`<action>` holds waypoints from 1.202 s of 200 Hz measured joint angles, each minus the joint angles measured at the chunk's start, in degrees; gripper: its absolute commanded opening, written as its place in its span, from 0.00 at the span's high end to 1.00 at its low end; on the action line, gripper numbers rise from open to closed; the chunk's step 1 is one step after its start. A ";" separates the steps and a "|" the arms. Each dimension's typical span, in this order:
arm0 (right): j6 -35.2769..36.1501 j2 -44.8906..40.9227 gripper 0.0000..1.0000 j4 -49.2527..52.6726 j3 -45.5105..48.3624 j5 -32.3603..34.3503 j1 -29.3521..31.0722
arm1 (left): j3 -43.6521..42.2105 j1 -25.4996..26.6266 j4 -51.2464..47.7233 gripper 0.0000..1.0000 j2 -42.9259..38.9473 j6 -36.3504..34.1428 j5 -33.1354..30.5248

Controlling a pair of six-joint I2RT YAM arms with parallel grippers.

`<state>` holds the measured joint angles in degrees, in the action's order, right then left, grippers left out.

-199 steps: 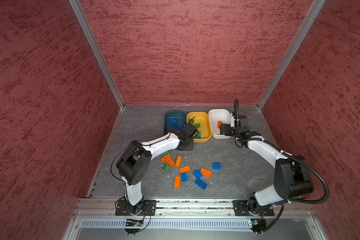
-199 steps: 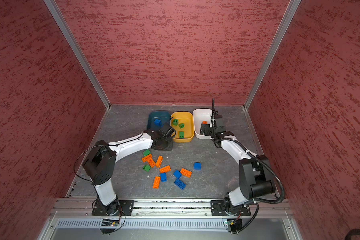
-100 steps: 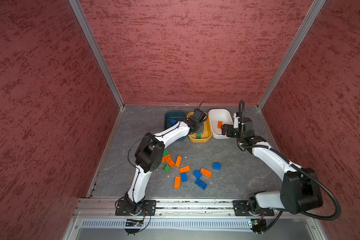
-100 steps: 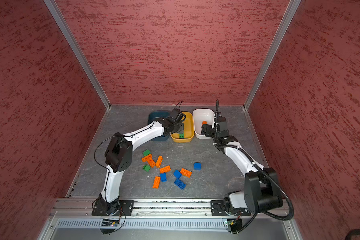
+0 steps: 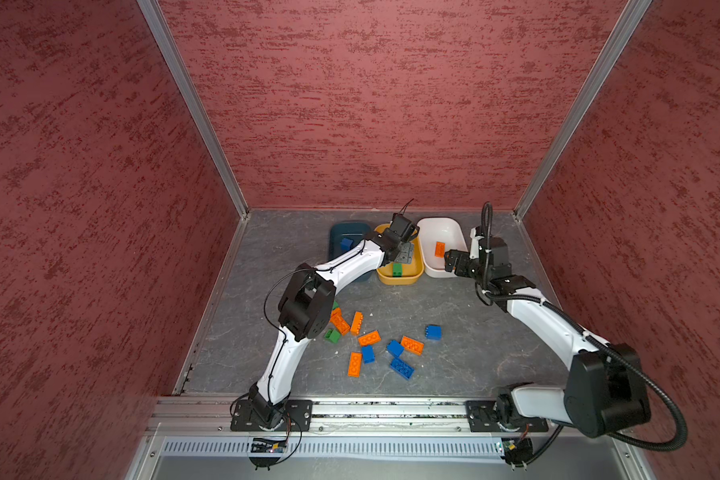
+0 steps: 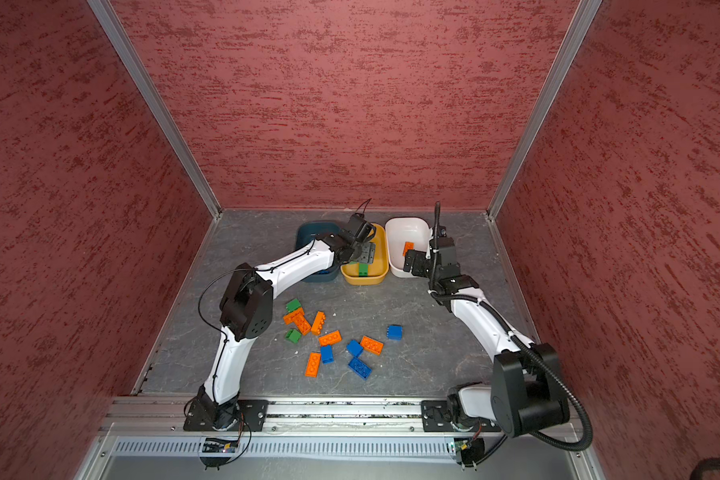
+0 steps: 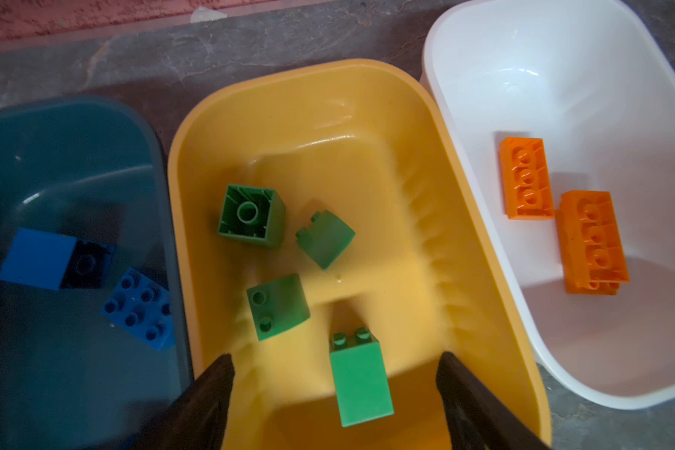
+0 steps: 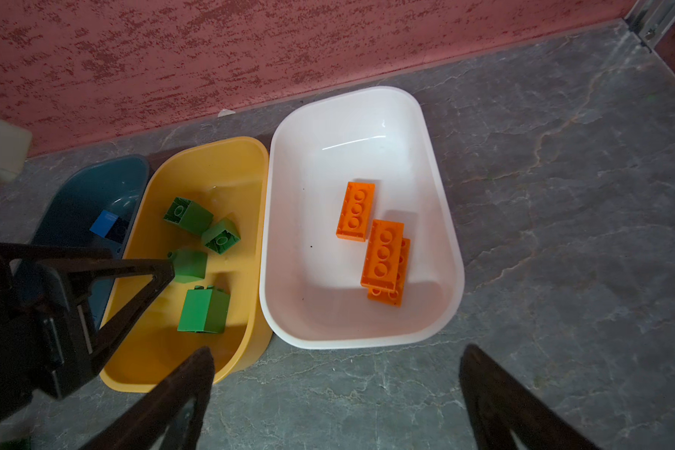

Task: Sort the legos into containers by color
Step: 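Carry the green brick with the left gripper and release it into the yellow tub, then withdraw the left gripper from the yellow tub and lower it onto a blue brick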

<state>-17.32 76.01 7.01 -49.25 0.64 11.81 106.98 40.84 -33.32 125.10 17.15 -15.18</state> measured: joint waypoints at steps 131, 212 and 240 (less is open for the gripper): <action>-1.51 1.25 0.01 -2.99 4.24 -10.25 0.24 | -29.22 3.06 5.60 0.01 -23.89 -5.90 10.71; -3.96 1.01 0.01 -5.64 7.56 -11.54 0.48 | -40.17 15.26 -3.37 0.04 -31.23 -6.69 18.21; -4.15 1.01 0.01 -6.88 7.56 -11.50 0.48 | -40.74 17.79 -5.73 0.11 -29.33 -7.76 20.00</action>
<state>-21.47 77.01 0.12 -41.69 -10.85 12.29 66.24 58.63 -39.05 95.77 9.39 4.82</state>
